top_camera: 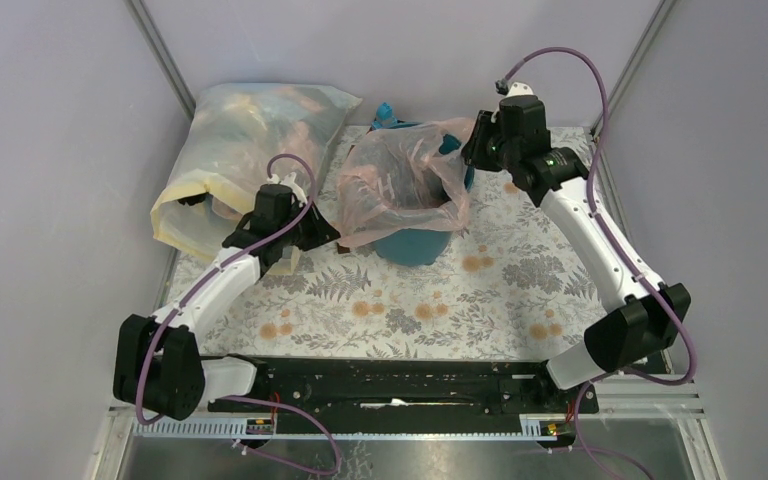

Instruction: Put the trash bags into the trash bin

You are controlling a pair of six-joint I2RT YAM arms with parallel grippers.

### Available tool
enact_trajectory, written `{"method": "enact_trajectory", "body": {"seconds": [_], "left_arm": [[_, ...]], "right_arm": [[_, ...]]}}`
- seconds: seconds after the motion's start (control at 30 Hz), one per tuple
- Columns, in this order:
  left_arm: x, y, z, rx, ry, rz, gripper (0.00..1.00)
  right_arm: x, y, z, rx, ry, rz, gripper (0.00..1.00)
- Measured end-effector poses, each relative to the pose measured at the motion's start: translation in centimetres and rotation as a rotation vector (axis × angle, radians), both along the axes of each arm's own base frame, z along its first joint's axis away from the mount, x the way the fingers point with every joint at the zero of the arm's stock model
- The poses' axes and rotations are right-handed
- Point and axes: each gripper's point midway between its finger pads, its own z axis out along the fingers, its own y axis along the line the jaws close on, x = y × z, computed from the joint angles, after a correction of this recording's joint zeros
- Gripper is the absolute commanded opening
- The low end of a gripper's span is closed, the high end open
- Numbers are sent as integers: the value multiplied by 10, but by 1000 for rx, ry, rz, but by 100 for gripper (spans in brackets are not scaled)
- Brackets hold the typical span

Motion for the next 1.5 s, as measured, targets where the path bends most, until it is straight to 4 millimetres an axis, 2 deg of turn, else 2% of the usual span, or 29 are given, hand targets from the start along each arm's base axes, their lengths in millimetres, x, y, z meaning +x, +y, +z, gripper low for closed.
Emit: {"method": "enact_trajectory", "body": {"seconds": [0.07,0.13,0.4,0.57,0.77,1.0,1.17,1.3,1.4,1.5], "left_arm": [[1,1,-2,5,3,5,0],[4,1,-3,10,3,12,0],[19,1,-11,21,19,37,0],[27,-3,-16,16,23,40,0],[40,-8,-20,17,35,40,0],[62,-14,-10,10,9,42,0],[87,-21,-3,8,-9,41,0],[112,-30,3,3,-31,28,0],[131,-40,4,-13,-43,-4,0],[144,-53,3,-44,-47,-58,0]], "right_arm": [[6,-1,-1,3,4,-1,8],[11,-3,-1,8,7,-5,0],[29,-37,7,5,-15,-84,0],[34,-57,0,-8,-3,-127,0],[47,-68,-27,-18,54,-151,0],[65,-57,-92,-21,194,-108,0],[52,-43,-123,28,262,-42,0],[29,-33,-145,84,306,5,0],[3,-26,-152,119,333,37,0],[-20,-17,-145,135,320,74,0]]}}
